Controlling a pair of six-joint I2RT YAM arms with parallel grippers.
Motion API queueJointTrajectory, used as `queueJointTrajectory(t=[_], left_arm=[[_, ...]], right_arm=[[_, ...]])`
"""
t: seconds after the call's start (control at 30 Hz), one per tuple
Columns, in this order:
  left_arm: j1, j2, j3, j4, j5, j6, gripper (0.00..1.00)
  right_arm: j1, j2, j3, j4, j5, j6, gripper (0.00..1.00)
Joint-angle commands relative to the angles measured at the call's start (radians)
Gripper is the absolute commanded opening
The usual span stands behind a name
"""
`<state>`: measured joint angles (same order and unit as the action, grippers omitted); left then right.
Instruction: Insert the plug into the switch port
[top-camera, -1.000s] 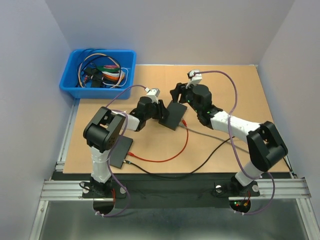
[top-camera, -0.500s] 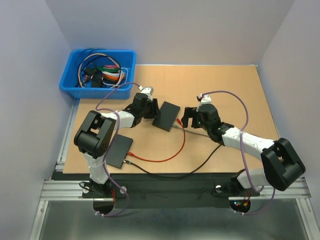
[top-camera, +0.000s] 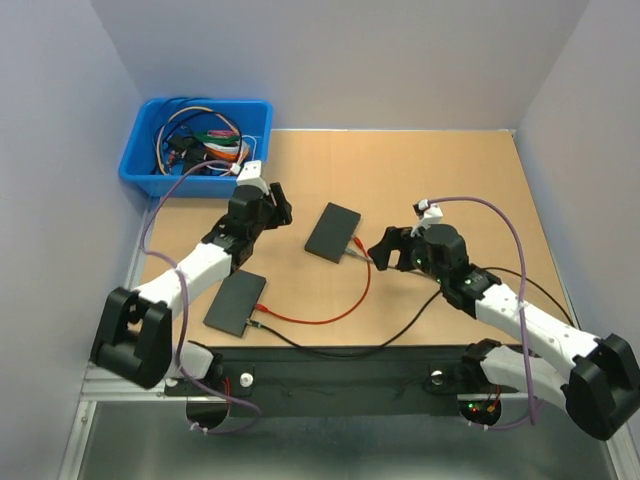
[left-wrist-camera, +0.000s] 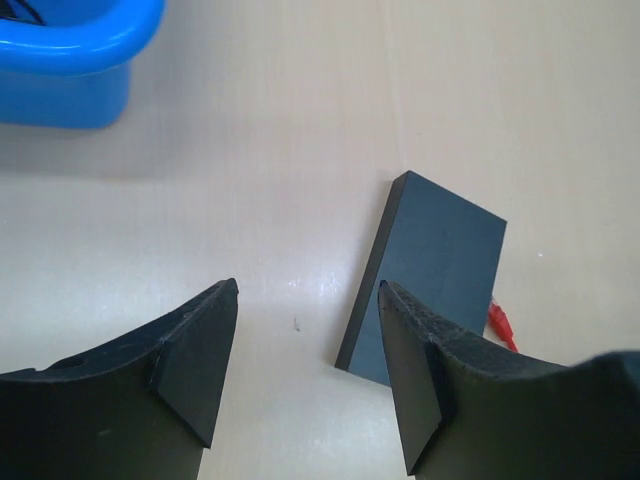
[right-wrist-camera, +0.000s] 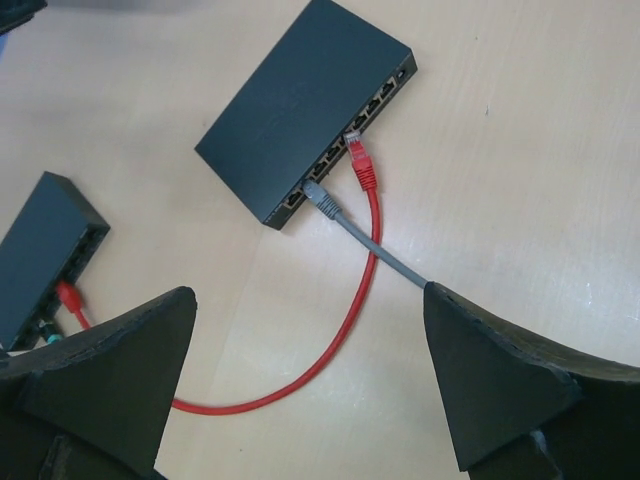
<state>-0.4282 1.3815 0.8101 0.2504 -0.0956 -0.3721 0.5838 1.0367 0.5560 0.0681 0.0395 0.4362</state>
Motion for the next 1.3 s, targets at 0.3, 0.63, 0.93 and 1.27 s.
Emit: queueJointTrajectory(t=[0.3, 0.63, 0.93, 1.27], left_arm=[[0.002, -0.505, -0.296, -0.074, -0.177, -0.113, 0.68], [-0.001, -0.820, -0.385, -0.192, -0.407, -0.157, 0.65], [-0.017, -0.883, -0.379, -0.232, -0.475, -0.166, 0.64], [-0.017, -0.889, -0.374, -0.238, -0.553, -0.183, 0.65]], right_arm=[[0.008, -0.315, -0.080, -0.063, -0.090, 0.055, 1.00], [0.008, -0.494, -0.088, -0.194, -0.047, 0.075, 1.00], [0.010, -0.500, -0.079, -0.208, -0.050, 0.062, 1.00], [0.010, -0.487, -0.084, -0.208, -0.046, 0.061, 1.00]])
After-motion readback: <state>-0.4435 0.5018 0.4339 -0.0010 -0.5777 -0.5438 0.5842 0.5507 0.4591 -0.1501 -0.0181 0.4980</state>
